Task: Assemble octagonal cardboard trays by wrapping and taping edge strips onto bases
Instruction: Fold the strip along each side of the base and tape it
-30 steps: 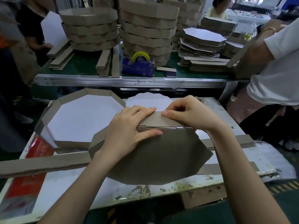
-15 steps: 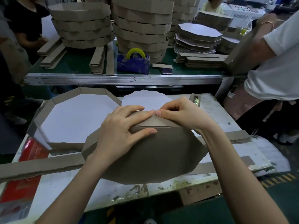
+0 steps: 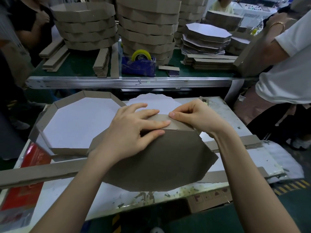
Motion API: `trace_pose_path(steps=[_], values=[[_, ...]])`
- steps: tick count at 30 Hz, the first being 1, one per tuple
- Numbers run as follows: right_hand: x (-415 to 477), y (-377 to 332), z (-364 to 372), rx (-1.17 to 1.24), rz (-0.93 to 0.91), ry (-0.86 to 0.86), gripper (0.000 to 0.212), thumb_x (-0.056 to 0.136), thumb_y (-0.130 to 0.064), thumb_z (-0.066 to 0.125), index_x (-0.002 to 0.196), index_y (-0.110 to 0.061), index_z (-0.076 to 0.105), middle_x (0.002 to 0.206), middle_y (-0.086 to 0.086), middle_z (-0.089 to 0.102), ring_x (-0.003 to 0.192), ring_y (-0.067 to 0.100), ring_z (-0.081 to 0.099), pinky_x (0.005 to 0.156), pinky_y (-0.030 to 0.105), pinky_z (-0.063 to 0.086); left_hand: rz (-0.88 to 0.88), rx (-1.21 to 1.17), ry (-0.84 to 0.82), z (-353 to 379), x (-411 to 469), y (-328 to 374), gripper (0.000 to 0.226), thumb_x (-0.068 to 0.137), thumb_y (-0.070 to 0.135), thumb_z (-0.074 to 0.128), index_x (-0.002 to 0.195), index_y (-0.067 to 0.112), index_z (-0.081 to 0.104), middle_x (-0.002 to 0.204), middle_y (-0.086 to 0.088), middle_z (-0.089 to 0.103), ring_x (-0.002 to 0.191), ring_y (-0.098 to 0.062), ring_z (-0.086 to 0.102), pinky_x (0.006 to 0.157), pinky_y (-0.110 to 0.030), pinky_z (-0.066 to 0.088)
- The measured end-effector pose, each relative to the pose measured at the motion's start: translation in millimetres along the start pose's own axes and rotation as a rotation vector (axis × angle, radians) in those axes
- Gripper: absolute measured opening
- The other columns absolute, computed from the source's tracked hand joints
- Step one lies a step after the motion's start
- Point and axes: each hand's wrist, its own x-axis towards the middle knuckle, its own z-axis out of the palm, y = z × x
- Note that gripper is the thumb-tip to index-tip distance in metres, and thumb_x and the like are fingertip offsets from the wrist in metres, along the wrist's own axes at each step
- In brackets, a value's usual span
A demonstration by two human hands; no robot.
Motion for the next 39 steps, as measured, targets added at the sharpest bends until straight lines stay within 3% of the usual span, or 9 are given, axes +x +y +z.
trace_pose_path(steps=[4,8,12,14,17,24,29,33,39], values=[[11,15,-9,0.050,0.013,0.016,0.018,0.094,-0.034,0.066,0.086,-0.026,0.081,0.082,0.001,0.076,0.071,0.004,0.064,0.060,0.013,0.048,0.036,-0.053,-0.020,0,7,1,0.030,0.090,0.046,0.051,0.118,0.047,0.063,0.127,0.006,0.063,0.112,-0.018,0.057,0.094,-0.041,0.042],[43,64,-24,0.343,0.159,0.399,0.015,0.096,-0.022,0.064,0.089,-0.019,0.077,0.090,0.000,0.071,0.092,0.013,0.066,0.068,0.025,0.057,0.010,-0.090,0.029,3,5,-5,0.029,0.090,0.043,0.054,0.117,0.046,0.062,0.124,0.007,0.065,0.106,-0.019,0.059,0.087,-0.039,0.042],[79,133,-38,0.471,0.470,0.634,0.008,0.096,-0.008,0.058,0.092,-0.007,0.065,0.092,0.010,0.057,0.084,0.021,0.056,0.049,0.024,0.053,-0.001,-0.093,0.020,4,5,-6,0.029,0.090,0.048,0.054,0.118,0.047,0.060,0.128,0.005,0.063,0.112,-0.015,0.057,0.091,-0.038,0.042],[91,164,-41,0.505,0.618,0.652,0.013,0.096,-0.005,0.056,0.107,-0.001,0.061,0.088,0.012,0.055,0.080,0.025,0.058,0.058,0.031,0.059,-0.015,-0.101,0.021,3,5,-5,0.032,0.089,0.051,0.050,0.119,0.047,0.061,0.129,0.007,0.062,0.114,-0.012,0.055,0.092,-0.037,0.042],[105,203,-45,0.427,0.758,0.617,0.037,0.096,-0.005,0.052,0.131,0.006,0.049,0.112,0.018,0.060,0.110,0.036,0.061,0.097,0.051,0.053,-0.025,-0.107,0.013,3,5,-5,0.033,0.088,0.052,0.051,0.118,0.045,0.062,0.129,0.011,0.060,0.115,-0.010,0.055,0.093,-0.036,0.043],[125,234,-59,0.251,0.809,0.522,0.048,0.096,-0.016,0.054,0.141,0.000,0.047,0.136,0.019,0.051,0.126,0.033,0.050,0.108,0.048,0.044,-0.092,-0.135,0.016,5,13,-5,0.033,0.086,0.051,0.053,0.115,0.043,0.067,0.131,0.012,0.060,0.118,-0.010,0.055,0.098,-0.043,0.043],[140,245,-60,0.388,0.916,0.566,0.061,0.092,-0.012,0.062,0.145,0.001,0.036,0.143,0.020,0.045,0.128,0.037,0.048,0.106,0.047,0.046,-0.131,-0.164,0.047,8,17,-8,0.031,0.084,0.052,0.055,0.112,0.047,0.067,0.128,0.015,0.061,0.118,-0.009,0.055,0.098,-0.047,0.044],[145,241,-61,0.495,0.915,0.664,0.047,0.088,-0.003,0.056,0.134,0.003,0.046,0.124,0.018,0.055,0.116,0.037,0.053,0.103,0.046,0.048,-0.148,-0.171,0.070,10,17,-10,0.030,0.085,0.051,0.056,0.112,0.047,0.067,0.127,0.013,0.062,0.116,-0.011,0.057,0.096,-0.049,0.046],[135,235,-43,0.862,0.752,0.990,0.025,0.079,-0.034,0.059,0.089,-0.011,0.066,0.078,-0.001,0.065,0.066,0.016,0.058,0.055,0.028,0.044,-0.168,-0.157,0.094,12,14,-12,0.030,0.085,0.052,0.056,0.112,0.047,0.067,0.127,0.015,0.062,0.117,-0.010,0.056,0.095,-0.050,0.046]])
